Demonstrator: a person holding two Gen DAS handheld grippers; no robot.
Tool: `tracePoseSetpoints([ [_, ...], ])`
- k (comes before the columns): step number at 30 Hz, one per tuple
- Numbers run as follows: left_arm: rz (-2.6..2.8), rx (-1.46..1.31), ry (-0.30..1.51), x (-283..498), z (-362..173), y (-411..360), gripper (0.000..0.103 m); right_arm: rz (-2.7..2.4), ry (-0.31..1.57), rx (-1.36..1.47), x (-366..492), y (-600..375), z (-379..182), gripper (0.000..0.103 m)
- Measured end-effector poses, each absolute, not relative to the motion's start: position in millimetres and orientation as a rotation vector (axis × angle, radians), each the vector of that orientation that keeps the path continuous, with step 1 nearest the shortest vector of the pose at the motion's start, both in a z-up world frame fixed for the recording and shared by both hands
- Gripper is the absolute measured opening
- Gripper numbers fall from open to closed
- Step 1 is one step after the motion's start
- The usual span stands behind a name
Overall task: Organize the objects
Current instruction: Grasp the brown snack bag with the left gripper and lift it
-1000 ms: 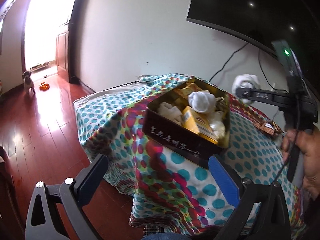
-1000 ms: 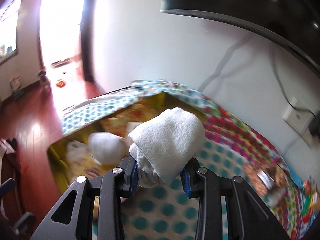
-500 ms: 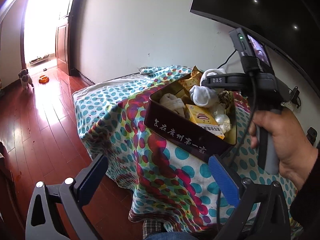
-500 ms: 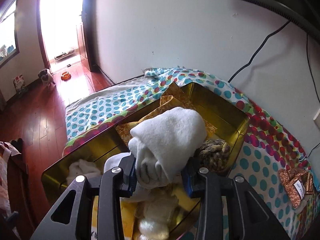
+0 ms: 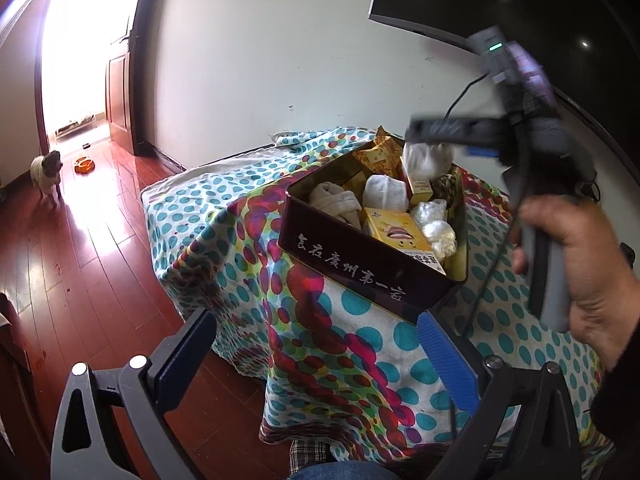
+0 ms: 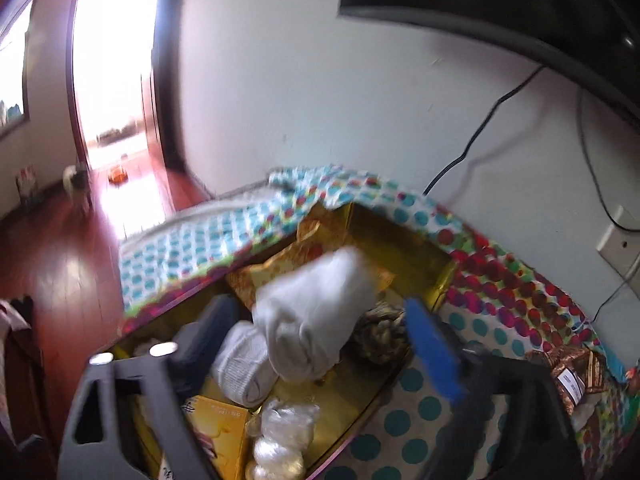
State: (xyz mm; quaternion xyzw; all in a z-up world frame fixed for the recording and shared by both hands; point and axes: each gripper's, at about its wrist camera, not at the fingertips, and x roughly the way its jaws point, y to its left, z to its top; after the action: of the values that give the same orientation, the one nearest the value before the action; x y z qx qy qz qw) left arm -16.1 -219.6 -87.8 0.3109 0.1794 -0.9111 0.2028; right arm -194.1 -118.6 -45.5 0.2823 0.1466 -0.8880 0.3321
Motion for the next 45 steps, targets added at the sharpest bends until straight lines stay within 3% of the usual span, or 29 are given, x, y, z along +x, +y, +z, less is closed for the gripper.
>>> tracePoseSetpoints([
  [3,-2.544,0.871,0.480,-18,-88,-214,0.103,-2.261,0.273,0.769,-200,-101,-39,0.097],
  [10,-2.604,0.850,0.367,-17,-81,-193,0.103,-2.415,0.342,0.738,-202,-55,-31,0.097],
  [17,-2.695,0.848,0.286,-20,-82,-167,0.103,-2.661,0.359,0.932,-236,81,-83,0.097],
  [23,-2.820,0.872,0.166,-39,-85,-120,0.103,-2.833,0.172,1.104,-270,190,-110,0.097],
  [29,-2.963,0.879,0.081,-102,-66,-66,0.103,-2.883,0.074,1.277,-296,223,-128,0.098],
  [35,-3.035,0.924,0.000,-201,-47,-18,0.103,-2.879,-0.052,1.274,-296,238,-126,0.100],
  [45,-2.946,1.135,-0.281,-340,-81,33,0.103,-2.842,-0.198,1.319,-300,253,-134,0.100],
])
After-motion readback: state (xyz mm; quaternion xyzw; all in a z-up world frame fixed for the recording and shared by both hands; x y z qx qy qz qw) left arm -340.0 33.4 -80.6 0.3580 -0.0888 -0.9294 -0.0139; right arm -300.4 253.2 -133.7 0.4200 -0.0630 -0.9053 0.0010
